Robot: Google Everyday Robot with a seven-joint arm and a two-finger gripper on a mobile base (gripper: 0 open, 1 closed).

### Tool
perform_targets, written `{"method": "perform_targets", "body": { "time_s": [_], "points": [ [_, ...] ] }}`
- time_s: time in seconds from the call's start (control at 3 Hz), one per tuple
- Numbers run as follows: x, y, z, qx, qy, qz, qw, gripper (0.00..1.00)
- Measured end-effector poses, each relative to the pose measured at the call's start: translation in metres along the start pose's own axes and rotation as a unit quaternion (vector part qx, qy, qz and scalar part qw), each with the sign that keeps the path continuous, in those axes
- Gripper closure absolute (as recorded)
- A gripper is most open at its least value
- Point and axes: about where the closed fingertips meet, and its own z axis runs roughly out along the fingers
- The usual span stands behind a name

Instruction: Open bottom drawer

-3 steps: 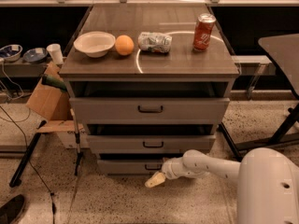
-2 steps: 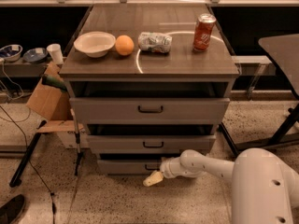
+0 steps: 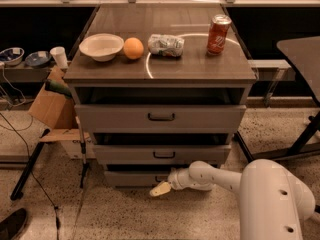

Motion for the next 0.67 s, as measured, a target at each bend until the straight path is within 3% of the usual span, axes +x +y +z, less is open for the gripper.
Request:
{"method": "perform_targets", "body": {
  "time_s": [0.67],
  "points": [
    [-0.0080, -0.0157, 0.0059, 0.026, -0.064, 0.019, 0.9974, 0.00]
  ]
}}
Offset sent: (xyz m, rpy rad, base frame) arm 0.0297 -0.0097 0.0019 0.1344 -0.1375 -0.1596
